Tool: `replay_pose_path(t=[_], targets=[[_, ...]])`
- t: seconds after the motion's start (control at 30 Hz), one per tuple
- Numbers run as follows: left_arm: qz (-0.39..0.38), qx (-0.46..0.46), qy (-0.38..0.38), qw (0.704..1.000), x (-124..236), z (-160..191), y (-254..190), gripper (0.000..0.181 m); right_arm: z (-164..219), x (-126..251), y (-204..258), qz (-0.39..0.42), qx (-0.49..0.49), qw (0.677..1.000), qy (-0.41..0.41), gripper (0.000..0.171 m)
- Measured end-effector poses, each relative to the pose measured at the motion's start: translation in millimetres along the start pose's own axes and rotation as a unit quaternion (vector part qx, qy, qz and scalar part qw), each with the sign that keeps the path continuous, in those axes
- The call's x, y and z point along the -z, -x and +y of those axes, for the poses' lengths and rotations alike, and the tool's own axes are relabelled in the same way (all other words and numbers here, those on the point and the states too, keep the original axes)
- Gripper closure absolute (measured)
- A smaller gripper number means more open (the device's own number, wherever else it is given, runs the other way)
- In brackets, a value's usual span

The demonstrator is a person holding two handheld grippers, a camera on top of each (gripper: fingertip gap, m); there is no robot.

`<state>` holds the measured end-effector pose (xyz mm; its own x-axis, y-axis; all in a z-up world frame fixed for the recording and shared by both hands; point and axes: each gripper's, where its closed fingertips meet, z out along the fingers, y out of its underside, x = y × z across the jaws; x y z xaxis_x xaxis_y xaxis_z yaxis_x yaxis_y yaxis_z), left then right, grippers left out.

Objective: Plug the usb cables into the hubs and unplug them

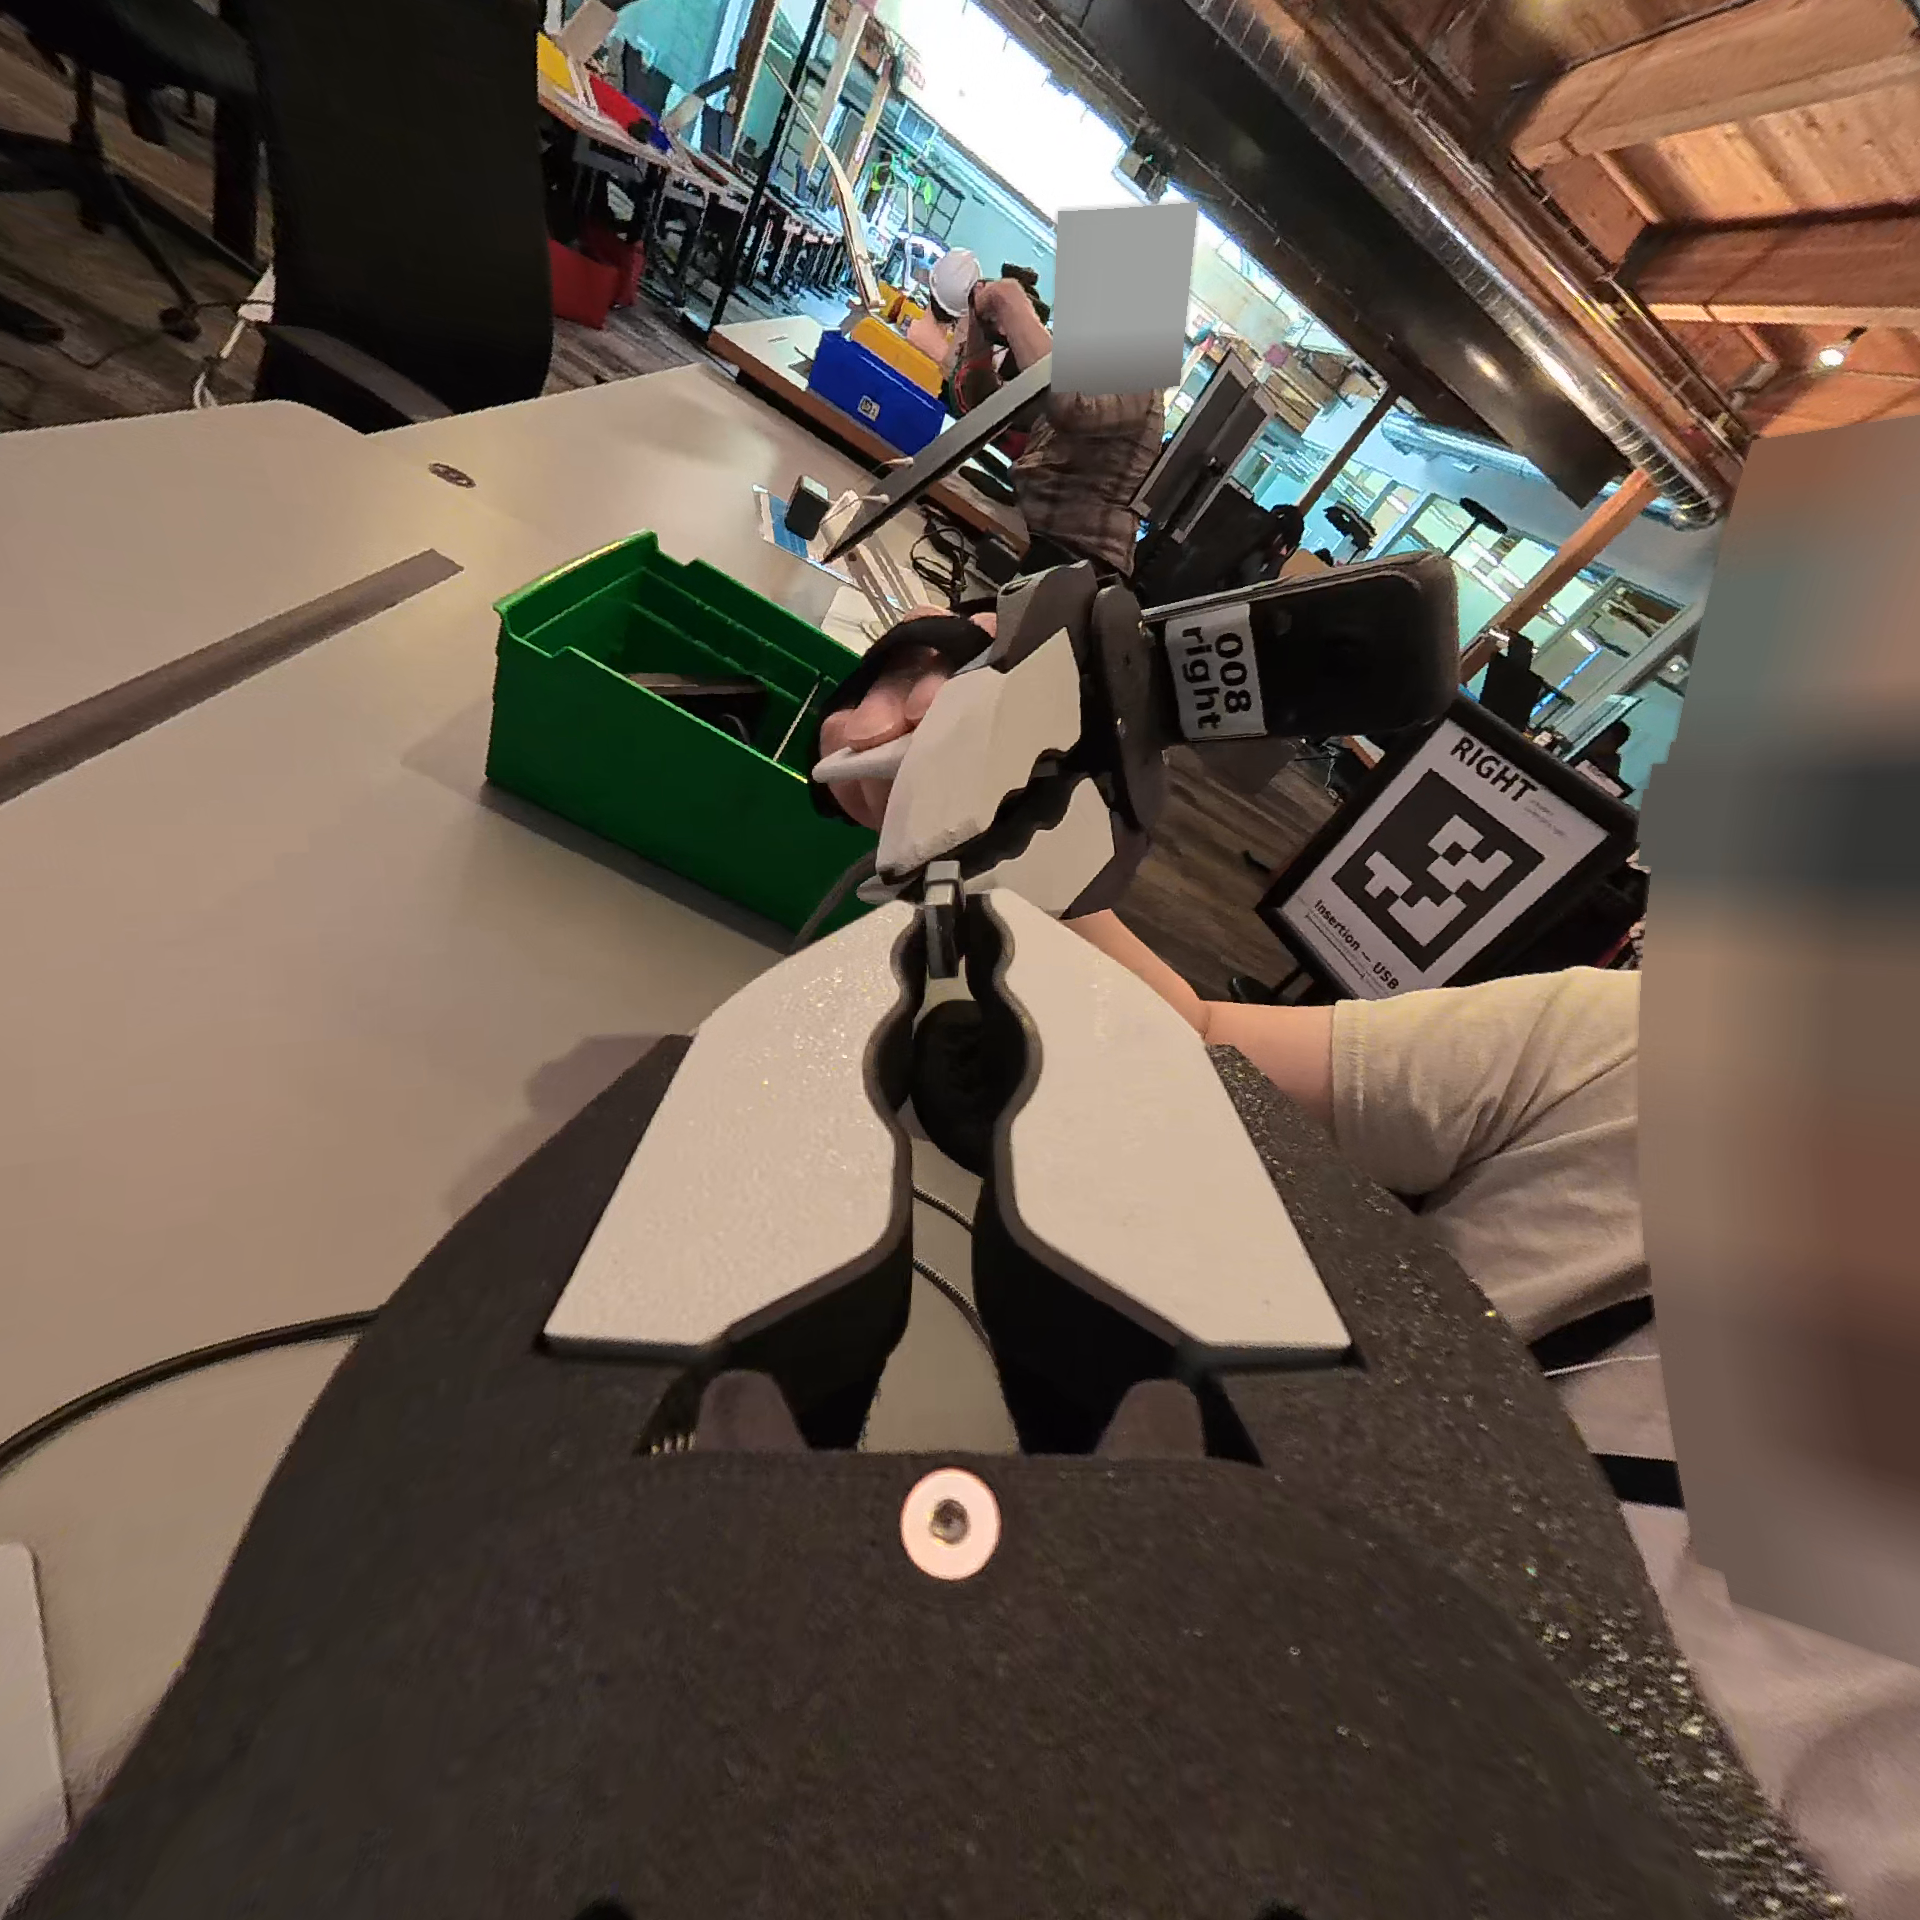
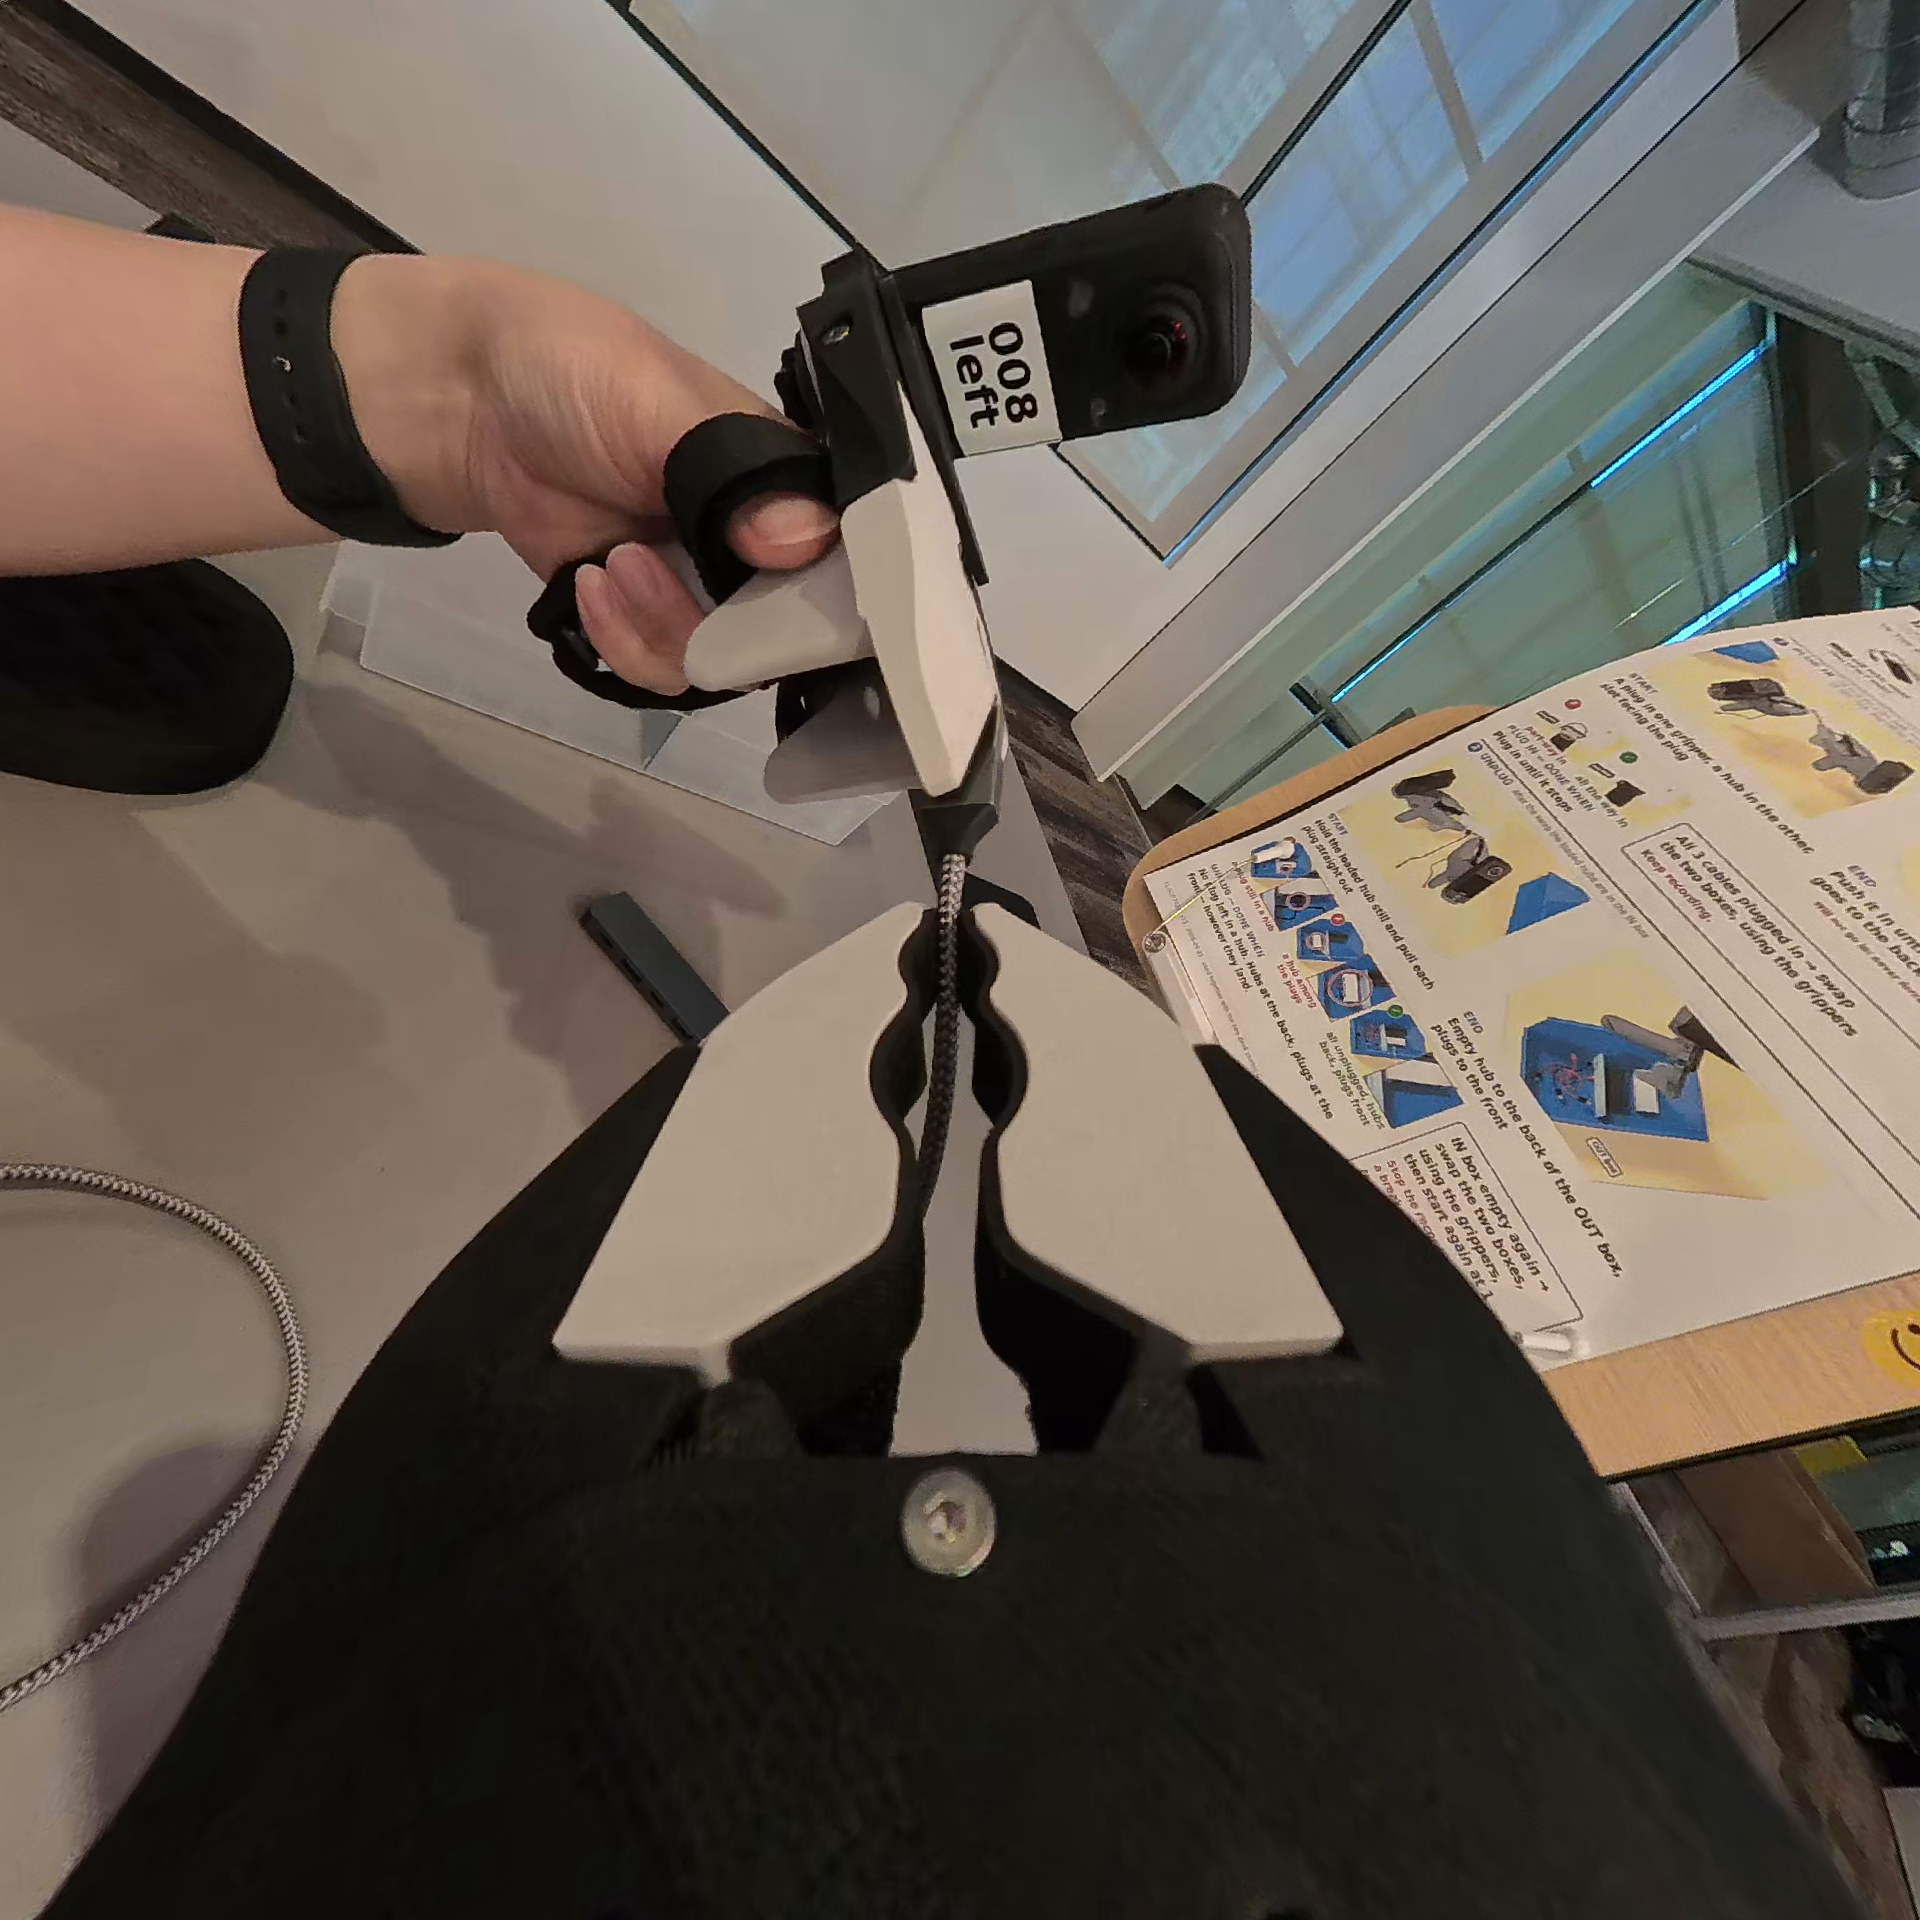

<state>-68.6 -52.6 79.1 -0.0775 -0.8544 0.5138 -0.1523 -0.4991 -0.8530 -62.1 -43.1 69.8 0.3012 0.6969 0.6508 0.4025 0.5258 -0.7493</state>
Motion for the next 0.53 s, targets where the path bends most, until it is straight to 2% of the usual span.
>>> replay_pose_path(t=[0.1, 0.17, 0.2, 0.3, 0.43, 0.5, 0.53], targets=[[-0.001, -0.007, 0.016, 1.0, 0.2, 3.0, -1.6, 0.175, -0.5, 0.7, 4.6, -0.017, -0.003, 1.0, -0.003, 0.167], [-0.009, -0.009, 0.028, 1.0, 1.7, 5.5, -1.3, 0.175, -5.7, 4.6, 13.1, -0.046, 0.003, 0.999, 0.001, 0.152], [-0.012, -0.008, 0.028, 1.0, 3.3, 5.2, -1.3, 0.175, -14.1, 8.3, 14.7, -0.05, 0.007, 0.999, -0.004, 0.144], [0.006, 0.007, 0.025, 1.0, 7.9, 3.4, -7.7, 0.175, -53.1, 28.2, 14.8, -0.045, 0.022, 0.998, -0.049, 0.139], [0.062, 0.018, 0.045, 0.997, 5.8, 7.9, -32.1, 0.175, -100.7, 70.3, -21.9, 0.063, 0.001, 0.98, -0.187, 0.132], [0.097, 0.014, 0.054, 0.994, 1.5, 9.6, -51.1, 0.175, -94.1, 85.4, -44.3, 0.122, -0.017, 0.965, -0.231, 0.135], [0.119, 0.012, 0.057, 0.991, -0.6, 10.1, -62.1, 0.175, -80.1, 84.3, -52.8, 0.145, -0.018, 0.964, -0.221, 0.137]])
